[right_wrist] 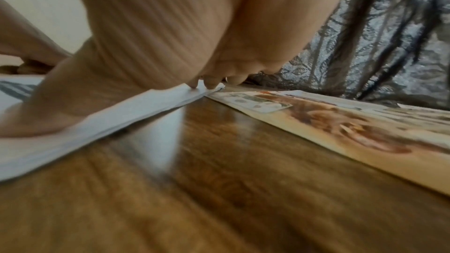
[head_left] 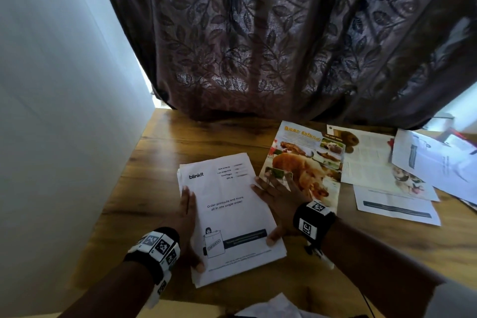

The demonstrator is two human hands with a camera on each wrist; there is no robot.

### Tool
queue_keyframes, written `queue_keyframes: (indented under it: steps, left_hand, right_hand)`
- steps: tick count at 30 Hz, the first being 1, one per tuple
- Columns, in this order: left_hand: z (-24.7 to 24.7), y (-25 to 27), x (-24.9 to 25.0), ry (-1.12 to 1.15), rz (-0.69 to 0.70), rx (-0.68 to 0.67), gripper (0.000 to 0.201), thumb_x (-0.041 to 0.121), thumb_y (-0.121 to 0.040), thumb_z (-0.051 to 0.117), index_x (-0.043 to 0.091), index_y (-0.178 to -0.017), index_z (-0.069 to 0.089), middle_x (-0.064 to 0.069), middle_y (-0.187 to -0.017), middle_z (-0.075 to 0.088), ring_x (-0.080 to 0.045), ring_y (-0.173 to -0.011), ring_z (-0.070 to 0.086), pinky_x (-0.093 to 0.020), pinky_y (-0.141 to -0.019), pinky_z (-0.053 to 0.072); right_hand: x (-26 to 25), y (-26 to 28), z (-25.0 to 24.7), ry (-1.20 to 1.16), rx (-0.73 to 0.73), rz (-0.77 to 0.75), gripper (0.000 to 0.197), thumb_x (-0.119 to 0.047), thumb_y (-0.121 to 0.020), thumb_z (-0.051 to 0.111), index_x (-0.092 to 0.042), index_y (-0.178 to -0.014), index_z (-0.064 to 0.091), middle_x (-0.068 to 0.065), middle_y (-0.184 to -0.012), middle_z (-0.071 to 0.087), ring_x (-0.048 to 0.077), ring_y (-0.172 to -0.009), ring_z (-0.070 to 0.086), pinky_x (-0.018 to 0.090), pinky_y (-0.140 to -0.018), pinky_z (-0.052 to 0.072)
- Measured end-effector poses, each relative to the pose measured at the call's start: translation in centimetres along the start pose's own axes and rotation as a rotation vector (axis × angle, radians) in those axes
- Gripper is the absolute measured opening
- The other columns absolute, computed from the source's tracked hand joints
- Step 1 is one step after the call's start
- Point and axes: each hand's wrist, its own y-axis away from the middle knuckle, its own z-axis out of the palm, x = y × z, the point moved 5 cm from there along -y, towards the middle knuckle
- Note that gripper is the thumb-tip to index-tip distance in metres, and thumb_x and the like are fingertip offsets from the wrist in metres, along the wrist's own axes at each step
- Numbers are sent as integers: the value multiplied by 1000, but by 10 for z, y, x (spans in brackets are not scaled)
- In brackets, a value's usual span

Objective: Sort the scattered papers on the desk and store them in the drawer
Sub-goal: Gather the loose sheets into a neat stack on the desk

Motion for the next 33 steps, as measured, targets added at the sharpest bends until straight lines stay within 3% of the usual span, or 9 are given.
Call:
queue_keyframes:
  steps: [6,9,12,14,18,22,25,29,33]
  left_hand:
    - [-25,7,6,47,-11,114,166,69,-43,84,19,-138,-42,0,-145,-46,-30,-149,-13,-43,-122,17]
    - [-50,14,25,36,48,252,133,70,-62,74,20,-156,-5,1,-164,-1,-24,-148,20,-37,-118,28]
    - [-71,10,67,70,136,375,95,66,-77,63,22,-153,27,2,-152,42,-18,-120,58,-35,-107,42]
    - [-81,8,109,110,218,446,76,60,-79,62,22,-143,46,5,-138,57,-9,-89,67,-34,-95,50]
    - [-84,-1,207,133,410,439,49,47,-90,61,32,-136,51,14,-116,66,-1,-84,65,-28,-79,56]
    - [-70,-24,295,232,497,393,56,68,-82,57,40,-130,52,22,-115,63,1,-101,62,-17,-83,52]
    - [-49,-40,351,271,494,358,41,37,-88,68,24,-126,59,14,-111,65,0,-95,62,-2,-76,42]
    - [-22,-68,393,328,480,335,51,52,-81,67,25,-124,63,12,-106,71,-3,-90,67,-25,-80,57]
    - [-7,-82,432,293,475,344,29,27,-89,70,27,-117,64,9,-102,71,4,-85,64,-2,-67,44]
  right_hand:
    - [8,29,-1,-174,152,59,129,-96,-65,46,-33,-155,-21,-10,-159,-29,18,-150,-26,54,-117,-21]
    - [30,61,-1,-334,204,153,122,-94,-69,44,-35,-157,-17,-18,-153,-30,11,-143,-32,47,-119,-21]
    - [75,95,9,-416,286,228,115,-90,-75,44,-34,-158,-12,-17,-157,-24,9,-145,-28,47,-122,-17]
    - [115,121,24,-448,346,304,112,-90,-76,41,-32,-159,-7,-17,-160,-19,8,-148,-25,50,-124,-11]
    - [200,174,56,-497,424,491,101,-80,-82,48,-35,-159,0,-21,-159,-15,5,-148,-19,50,-125,-5]
    - [279,227,84,-459,509,667,85,-56,-89,63,-28,-158,23,-4,-167,15,22,-155,10,49,-123,17]
    - [334,261,100,-498,503,793,80,-49,-88,67,-22,-155,31,4,-163,27,26,-151,23,50,-120,25]
    - [405,301,113,-485,488,949,81,-49,-87,67,-20,-155,31,7,-163,27,26,-149,26,46,-119,26]
    - [460,344,140,-581,482,1125,93,-53,-81,69,-18,-156,27,10,-163,25,33,-148,25,47,-120,25]
